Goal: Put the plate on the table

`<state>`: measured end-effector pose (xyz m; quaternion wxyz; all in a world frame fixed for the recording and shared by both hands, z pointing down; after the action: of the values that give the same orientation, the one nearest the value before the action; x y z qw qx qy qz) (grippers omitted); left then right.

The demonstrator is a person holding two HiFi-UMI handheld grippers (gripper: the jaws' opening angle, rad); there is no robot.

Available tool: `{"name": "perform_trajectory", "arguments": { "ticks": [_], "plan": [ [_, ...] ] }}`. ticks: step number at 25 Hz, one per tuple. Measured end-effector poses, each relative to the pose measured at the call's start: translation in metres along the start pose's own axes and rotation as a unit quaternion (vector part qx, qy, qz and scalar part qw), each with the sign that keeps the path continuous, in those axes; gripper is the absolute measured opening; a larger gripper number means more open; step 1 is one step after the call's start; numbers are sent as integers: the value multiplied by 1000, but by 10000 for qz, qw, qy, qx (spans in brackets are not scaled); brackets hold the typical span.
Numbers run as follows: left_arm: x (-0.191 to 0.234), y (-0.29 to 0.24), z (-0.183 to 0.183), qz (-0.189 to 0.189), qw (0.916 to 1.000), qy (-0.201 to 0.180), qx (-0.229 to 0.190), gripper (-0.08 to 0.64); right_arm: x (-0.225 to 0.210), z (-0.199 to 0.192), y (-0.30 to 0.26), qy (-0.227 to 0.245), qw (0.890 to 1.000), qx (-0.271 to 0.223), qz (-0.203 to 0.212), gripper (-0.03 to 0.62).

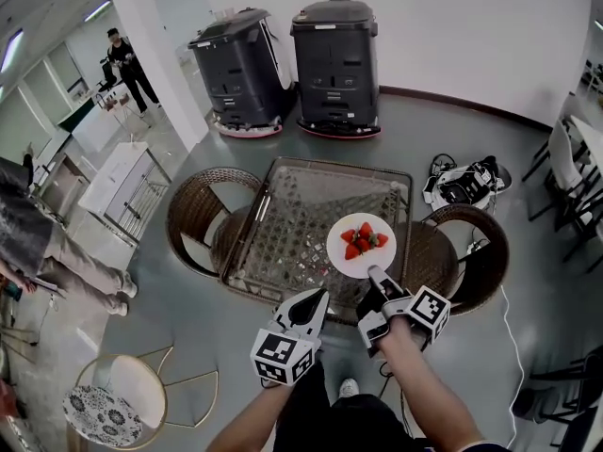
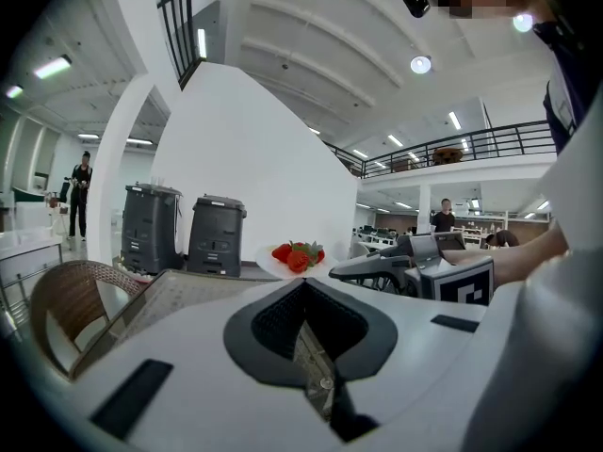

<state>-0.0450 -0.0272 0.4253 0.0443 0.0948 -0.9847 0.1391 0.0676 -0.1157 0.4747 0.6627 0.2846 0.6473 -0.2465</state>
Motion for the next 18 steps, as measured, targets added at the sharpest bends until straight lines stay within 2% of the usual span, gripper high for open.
{"name": "perform_trajectory", "arguments": {
  "ticks": [7, 18],
  "plan": [
    [18, -61, -10, -516, 9983, -52, 271, 6, -38, 35, -31, -1, 9986, -441, -288, 18],
    [46, -137, -59, -1148, 9899, -146, 824, 6, -126, 62, -65, 17, 9940, -794, -750, 18]
  ]
}}
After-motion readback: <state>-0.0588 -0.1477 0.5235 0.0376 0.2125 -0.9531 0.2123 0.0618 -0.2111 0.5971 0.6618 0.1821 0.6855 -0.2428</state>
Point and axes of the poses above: the fingertips, and each gripper's own axes: y backward along the fingers, x to its left, z out of its top, the point moved 2 cm from there along y, backward along the fingers, and after that the axes turned 10 degrees about z, right-handed, at the moved point
